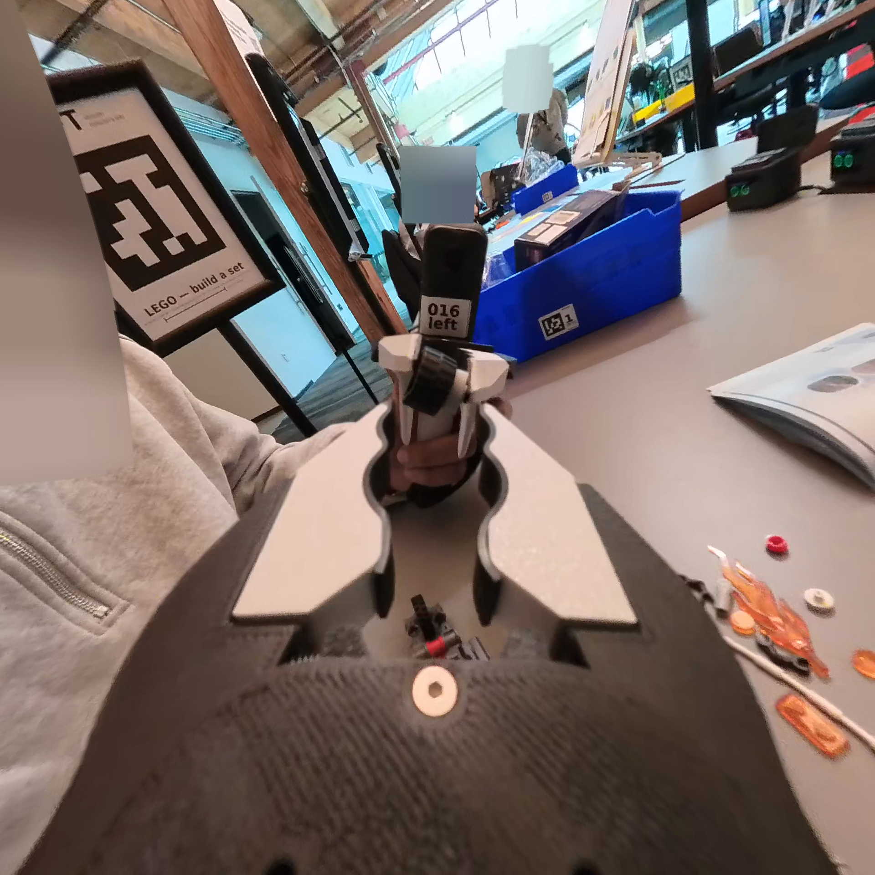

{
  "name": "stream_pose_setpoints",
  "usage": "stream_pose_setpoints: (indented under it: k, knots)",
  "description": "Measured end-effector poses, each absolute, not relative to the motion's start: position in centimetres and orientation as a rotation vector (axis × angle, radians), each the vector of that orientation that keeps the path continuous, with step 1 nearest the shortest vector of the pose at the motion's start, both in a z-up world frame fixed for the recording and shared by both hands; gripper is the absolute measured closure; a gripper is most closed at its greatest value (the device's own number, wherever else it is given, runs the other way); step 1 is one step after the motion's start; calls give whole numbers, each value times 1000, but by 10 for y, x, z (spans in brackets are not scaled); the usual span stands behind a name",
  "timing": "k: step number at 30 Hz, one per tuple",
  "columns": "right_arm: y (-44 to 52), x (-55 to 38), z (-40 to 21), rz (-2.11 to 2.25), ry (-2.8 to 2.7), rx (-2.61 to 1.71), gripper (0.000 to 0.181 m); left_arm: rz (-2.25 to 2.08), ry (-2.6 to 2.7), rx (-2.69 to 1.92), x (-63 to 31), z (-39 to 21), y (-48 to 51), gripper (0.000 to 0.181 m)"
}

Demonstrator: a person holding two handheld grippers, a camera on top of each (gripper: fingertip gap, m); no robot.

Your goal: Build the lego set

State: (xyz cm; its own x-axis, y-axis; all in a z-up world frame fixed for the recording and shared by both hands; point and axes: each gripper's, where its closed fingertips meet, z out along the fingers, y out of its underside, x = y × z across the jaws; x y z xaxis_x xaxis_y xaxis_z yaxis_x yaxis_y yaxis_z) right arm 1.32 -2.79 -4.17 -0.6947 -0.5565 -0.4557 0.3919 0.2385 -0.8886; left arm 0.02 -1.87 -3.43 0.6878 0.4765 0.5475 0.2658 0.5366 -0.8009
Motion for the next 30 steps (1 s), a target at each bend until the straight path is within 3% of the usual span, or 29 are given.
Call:
stream_pose_setpoints:
  k: [3,10,14,30]
  knots:
    - [-28,14,-42,-1580,1763,-163,162,167,-842,-1030,0,-34,-19,160]
    - [-27,11,-42,-1565,1734,-134,151,238,-841,-1071,-1,-36,-17,160]
    - [-27,10,-43,-1555,1735,-125,159,299,-843,-1103,-2,-37,-15,159]
    - [-28,9,-52,-1619,1949,-212,162,173,-908,-1050,-4,-43,-14,159]
